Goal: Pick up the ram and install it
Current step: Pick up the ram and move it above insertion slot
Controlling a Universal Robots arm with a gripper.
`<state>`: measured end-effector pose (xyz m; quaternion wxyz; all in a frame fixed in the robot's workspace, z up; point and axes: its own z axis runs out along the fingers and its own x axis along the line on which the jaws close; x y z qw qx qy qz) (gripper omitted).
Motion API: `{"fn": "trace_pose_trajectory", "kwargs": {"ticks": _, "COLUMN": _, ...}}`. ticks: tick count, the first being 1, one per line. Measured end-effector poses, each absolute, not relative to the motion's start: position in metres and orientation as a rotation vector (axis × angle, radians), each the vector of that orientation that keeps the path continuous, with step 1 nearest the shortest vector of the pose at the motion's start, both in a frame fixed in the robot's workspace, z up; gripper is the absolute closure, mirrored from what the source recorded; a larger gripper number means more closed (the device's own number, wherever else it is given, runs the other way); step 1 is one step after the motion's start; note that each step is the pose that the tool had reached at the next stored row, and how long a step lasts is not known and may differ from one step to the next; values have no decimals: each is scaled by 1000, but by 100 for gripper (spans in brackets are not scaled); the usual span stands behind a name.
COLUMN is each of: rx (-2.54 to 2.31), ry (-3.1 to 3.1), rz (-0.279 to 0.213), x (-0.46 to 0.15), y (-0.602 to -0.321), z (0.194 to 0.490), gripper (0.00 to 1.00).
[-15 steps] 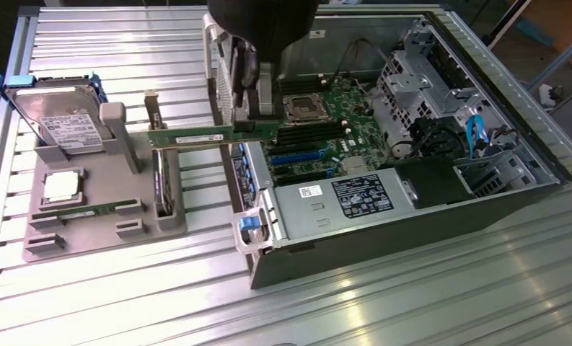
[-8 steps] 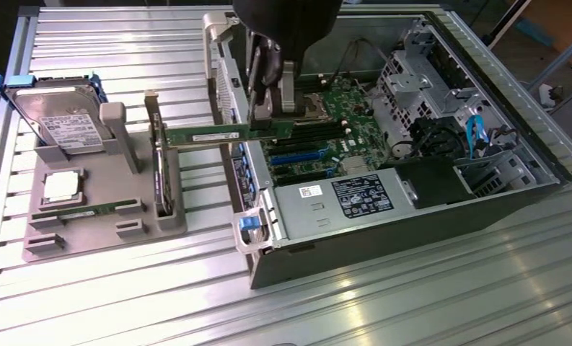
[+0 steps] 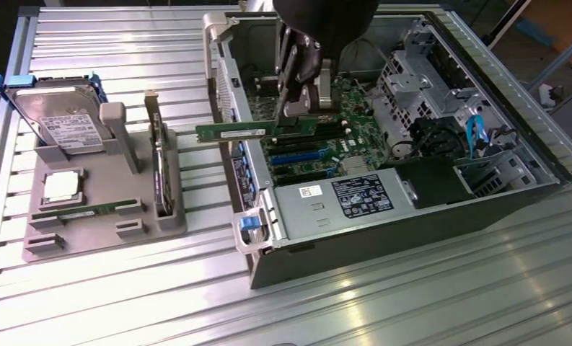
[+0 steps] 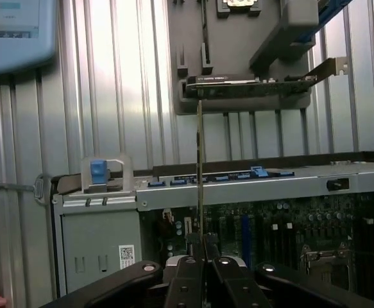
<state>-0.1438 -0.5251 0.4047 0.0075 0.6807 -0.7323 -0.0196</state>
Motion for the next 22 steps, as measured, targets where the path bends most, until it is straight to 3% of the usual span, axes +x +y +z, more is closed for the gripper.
{"fn": "trace_pose_trajectory", "kwargs": {"ticks": 22, "rx": 2126, "ry": -2287, "rz": -66, "x": -74, "y": -525, "z": 405, "gripper": 88}}
